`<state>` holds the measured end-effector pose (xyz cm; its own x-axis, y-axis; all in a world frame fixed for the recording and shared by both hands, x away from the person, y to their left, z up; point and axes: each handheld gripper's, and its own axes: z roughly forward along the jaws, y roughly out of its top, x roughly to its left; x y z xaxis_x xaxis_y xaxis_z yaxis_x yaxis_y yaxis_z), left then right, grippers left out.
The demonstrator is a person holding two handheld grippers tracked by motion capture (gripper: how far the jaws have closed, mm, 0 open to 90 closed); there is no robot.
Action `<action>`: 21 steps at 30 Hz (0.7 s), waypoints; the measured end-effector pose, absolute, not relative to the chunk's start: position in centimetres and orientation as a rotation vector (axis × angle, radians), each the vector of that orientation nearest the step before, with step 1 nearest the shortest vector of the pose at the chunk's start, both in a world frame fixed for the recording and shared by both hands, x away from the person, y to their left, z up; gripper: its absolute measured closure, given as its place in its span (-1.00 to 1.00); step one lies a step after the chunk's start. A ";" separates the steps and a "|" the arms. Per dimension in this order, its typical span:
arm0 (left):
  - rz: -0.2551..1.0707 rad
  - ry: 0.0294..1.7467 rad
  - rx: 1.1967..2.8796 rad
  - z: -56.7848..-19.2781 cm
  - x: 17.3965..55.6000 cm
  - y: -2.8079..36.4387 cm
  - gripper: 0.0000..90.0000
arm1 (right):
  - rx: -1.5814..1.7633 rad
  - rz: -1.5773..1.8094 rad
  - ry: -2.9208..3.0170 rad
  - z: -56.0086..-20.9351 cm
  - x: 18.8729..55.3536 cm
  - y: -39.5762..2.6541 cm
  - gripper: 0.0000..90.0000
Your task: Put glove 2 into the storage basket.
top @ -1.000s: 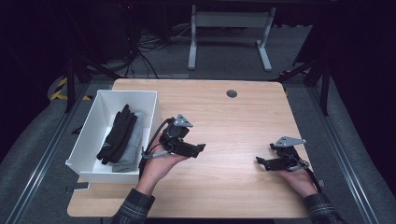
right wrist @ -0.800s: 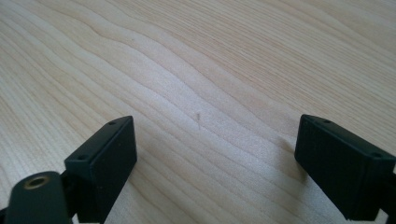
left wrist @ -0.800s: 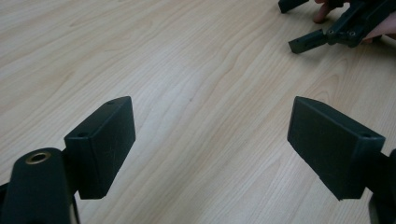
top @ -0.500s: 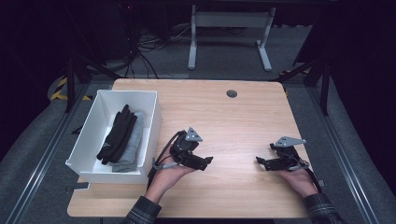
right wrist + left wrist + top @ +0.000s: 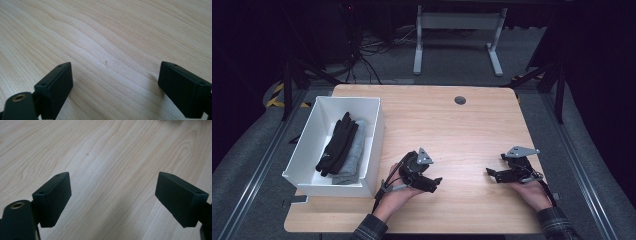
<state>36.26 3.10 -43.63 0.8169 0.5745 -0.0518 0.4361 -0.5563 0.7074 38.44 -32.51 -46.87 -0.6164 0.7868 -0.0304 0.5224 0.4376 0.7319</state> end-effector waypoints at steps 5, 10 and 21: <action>0.251 0.732 2.278 -44.8 36.0 2.7 -0.69 | 1.114 0.993 2.327 -46.9 38.4 -32.5 -0.71; 0.278 0.729 2.310 -45.9 35.9 2.5 -0.73 | 1.114 0.993 2.327 -46.9 38.4 -32.5 -0.71; 0.258 0.694 2.322 -47.4 36.1 2.2 -1.00 | 1.112 0.997 2.331 -46.9 38.3 -32.5 -0.71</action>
<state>36.13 2.19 -47.43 0.8372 0.5468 -0.0073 0.4099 -0.6187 0.6703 38.35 -32.49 -46.87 -0.6197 0.7843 -0.0274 0.5220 0.4380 0.7319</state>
